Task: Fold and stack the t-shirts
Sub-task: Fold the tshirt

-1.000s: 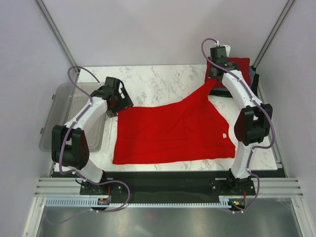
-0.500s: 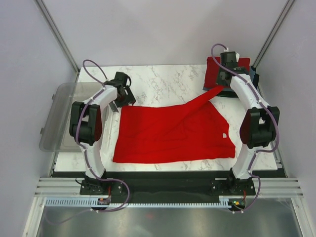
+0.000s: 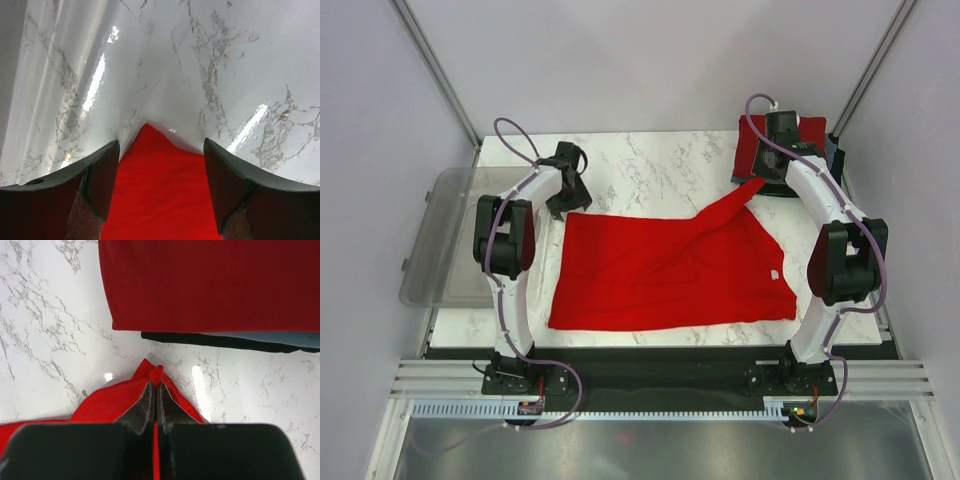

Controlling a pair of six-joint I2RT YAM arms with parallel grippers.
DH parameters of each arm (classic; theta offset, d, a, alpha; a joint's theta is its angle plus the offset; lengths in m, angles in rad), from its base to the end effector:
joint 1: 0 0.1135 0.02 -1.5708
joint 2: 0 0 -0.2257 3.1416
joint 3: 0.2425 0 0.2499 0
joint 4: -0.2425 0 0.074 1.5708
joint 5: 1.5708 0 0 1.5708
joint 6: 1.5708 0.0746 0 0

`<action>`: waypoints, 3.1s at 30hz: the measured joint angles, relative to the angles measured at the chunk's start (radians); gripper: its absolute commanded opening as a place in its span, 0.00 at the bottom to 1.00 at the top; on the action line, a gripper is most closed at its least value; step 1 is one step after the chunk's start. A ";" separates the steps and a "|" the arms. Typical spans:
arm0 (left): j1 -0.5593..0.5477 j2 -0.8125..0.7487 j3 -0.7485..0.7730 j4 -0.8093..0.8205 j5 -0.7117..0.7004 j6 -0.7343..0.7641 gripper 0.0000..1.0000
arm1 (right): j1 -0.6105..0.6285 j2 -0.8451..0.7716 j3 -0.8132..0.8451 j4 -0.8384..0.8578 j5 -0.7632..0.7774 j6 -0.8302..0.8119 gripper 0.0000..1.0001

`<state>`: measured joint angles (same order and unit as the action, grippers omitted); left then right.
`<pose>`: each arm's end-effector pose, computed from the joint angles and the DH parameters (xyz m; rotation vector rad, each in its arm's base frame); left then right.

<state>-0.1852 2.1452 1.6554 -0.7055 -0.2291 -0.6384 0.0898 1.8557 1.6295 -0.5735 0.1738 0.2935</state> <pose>0.4343 -0.0641 0.1054 -0.6657 2.6242 0.0795 0.4355 0.0263 0.2284 0.3221 2.3331 -0.0193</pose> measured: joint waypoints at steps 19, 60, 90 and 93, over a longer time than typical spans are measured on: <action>0.003 0.014 0.017 -0.027 0.010 0.004 0.02 | 0.000 0.000 -0.005 0.020 -0.053 0.019 0.00; 0.027 -0.268 -0.111 -0.117 0.035 0.042 0.02 | 0.000 -0.398 -0.330 0.068 -0.290 0.079 0.00; 0.014 -0.446 -0.407 -0.020 0.048 0.101 0.02 | 0.000 -0.953 -0.837 0.003 -0.219 0.168 0.00; 0.008 -0.473 -0.443 -0.015 0.048 0.101 0.02 | 0.000 -0.996 -0.858 -0.024 -0.209 0.189 0.00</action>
<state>-0.1768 1.6726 1.2129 -0.7208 -0.1810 -0.5373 0.0898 0.8597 0.7719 -0.5976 -0.0353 0.4828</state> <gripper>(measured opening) 0.033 0.010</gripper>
